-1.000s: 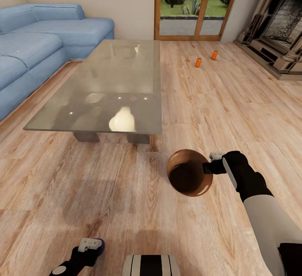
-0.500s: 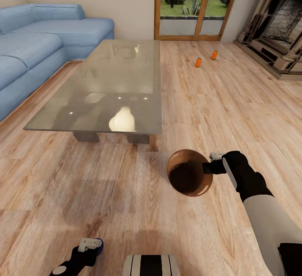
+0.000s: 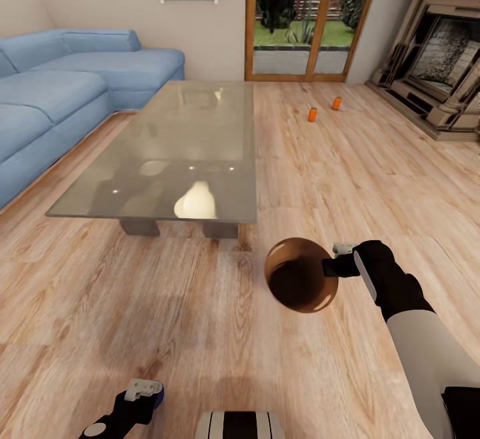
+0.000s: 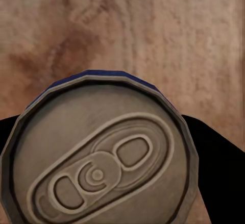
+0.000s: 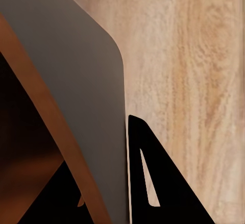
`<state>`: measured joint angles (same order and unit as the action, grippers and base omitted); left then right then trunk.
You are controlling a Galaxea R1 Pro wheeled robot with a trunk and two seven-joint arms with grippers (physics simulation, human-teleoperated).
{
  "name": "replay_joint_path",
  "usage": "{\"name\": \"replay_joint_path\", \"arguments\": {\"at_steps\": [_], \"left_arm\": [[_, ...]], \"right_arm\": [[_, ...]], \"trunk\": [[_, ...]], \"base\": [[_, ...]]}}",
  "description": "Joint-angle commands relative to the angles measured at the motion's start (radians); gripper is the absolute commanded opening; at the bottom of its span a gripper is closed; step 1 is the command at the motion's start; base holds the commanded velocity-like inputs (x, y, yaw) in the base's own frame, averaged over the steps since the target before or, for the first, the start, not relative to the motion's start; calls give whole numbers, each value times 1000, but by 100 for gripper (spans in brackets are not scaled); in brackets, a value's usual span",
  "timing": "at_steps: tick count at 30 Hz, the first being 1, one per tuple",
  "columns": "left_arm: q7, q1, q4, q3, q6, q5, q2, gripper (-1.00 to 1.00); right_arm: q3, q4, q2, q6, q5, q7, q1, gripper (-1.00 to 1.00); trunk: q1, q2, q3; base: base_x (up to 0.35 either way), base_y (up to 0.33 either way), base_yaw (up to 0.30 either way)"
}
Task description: Put the three can of soda from the living room inside the tash can in the kitchen.
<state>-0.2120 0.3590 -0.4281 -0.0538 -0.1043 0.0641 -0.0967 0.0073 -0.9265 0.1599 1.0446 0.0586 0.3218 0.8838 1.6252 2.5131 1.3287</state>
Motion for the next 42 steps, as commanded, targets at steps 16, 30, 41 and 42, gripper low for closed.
{"name": "replay_joint_path", "arguments": {"at_steps": [16,30,41,42], "left_arm": [[-18,0,0,-2,1,-8,-5,-100],[-77,-1,-13,-15,-3,-16,-16,-100],[-147,-2,-287,-16,117,-19,-17,-100],[-151,-2,-321,-19,130,-19,-17,-100]], "right_arm": [[1,1,-2,3,-22,3,-1,-100],[4,9,-5,3,-22,3,-9,-100],[6,9,-10,3,-20,2,-84,-100],[6,9,-11,3,-20,1,-91,-100]], "trunk": [[-7,-4,-62],[-13,-7,-116],[-18,-10,-159],[-19,-10,-163]], "base": [[0,0,0],[0,0,0],[0,0,0],[0,0,0]]}}
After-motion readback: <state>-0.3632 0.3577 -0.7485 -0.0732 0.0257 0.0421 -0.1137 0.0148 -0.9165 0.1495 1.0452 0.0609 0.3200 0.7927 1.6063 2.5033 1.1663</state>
